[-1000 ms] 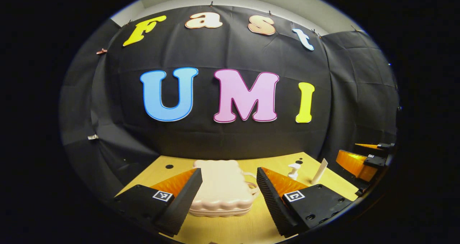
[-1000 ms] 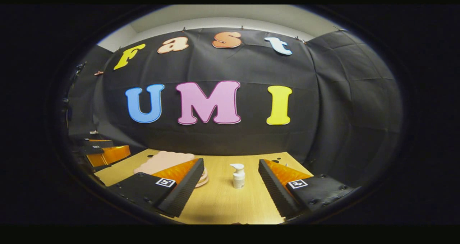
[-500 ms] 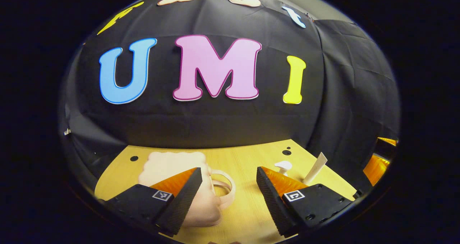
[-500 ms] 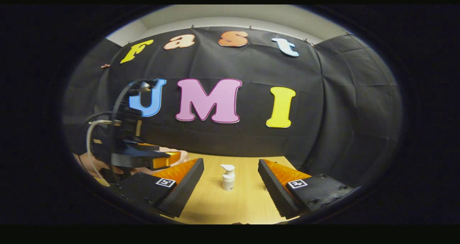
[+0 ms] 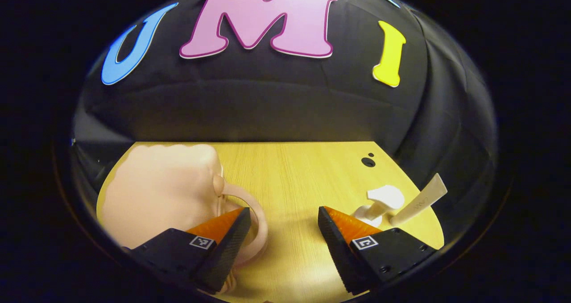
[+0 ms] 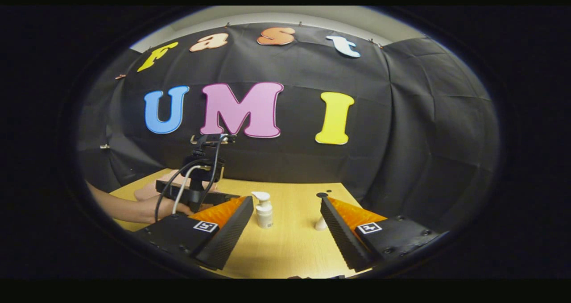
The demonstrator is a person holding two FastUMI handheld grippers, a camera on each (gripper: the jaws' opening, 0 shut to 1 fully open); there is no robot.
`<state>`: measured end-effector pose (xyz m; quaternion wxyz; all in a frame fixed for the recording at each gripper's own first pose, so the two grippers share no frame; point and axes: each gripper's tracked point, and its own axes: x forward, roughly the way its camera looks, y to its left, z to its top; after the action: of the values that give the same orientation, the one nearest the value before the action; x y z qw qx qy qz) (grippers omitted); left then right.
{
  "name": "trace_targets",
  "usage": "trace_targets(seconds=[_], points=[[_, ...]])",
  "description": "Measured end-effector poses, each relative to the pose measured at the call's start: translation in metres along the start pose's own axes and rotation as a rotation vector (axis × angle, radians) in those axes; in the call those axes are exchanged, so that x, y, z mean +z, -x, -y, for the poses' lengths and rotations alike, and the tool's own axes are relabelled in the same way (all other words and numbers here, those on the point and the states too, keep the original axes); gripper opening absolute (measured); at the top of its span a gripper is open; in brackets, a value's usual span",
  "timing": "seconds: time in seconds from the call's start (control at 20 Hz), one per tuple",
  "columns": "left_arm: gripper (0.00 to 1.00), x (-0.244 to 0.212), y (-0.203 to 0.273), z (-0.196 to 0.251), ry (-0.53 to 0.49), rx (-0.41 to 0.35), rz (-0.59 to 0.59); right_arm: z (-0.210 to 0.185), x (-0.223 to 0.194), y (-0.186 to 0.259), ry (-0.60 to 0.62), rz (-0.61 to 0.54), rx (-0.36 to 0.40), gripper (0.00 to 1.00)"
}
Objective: First open the suitcase, pack the skin care products into it, and then close the suitcase.
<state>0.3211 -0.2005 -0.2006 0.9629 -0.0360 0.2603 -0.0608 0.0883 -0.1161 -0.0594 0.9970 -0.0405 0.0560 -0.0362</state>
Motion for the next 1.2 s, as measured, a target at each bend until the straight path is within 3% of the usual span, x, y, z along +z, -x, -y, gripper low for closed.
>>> trace_targets(seconds=[0.1, 0.35, 0.4, 0.45, 0.55, 0.65, 0.9, 1.0, 1.2], points=[[0.96, -0.010, -0.016, -0.005, 0.012, 0.033, -0.036, 0.002, -0.011, 0.001, -0.002, -0.028, -0.009, 0.96], [0.76, -0.031, -0.048, -0.017, -0.019, 0.118, -0.098, -0.003, -0.038, 0.005, -0.043, -0.108, -0.018, 0.97], [0.47, -0.042, -0.055, -0.041, -0.023, 0.233, -0.135, -0.001, -0.043, 0.006, -0.047, -0.118, -0.019, 0.97], [0.18, -0.043, -0.057, -0.038, -0.014, 0.219, -0.148, 0.001, -0.045, 0.006, -0.046, -0.124, -0.021, 0.97], [0.18, -0.036, -0.050, -0.034, -0.015, 0.146, -0.137, 0.003, -0.049, 0.006, -0.040, -0.135, -0.023, 1.00], [0.15, -0.028, -0.043, -0.027, 0.025, 0.078, -0.111, 0.008, -0.052, 0.005, -0.038, -0.135, -0.027, 0.97], [0.07, 0.013, -0.005, -0.028, 0.074, -0.017, -0.066, -0.001, -0.043, 0.004, -0.039, -0.108, -0.007, 0.97], [0.06, 0.041, 0.020, -0.038, 0.103, -0.023, -0.020, -0.013, -0.042, 0.003, -0.033, -0.105, 0.024, 0.97], [0.06, 0.105, 0.078, -0.078, 0.022, 0.014, 0.069, -0.039, -0.032, 0.006, -0.037, -0.083, 0.094, 0.97]])
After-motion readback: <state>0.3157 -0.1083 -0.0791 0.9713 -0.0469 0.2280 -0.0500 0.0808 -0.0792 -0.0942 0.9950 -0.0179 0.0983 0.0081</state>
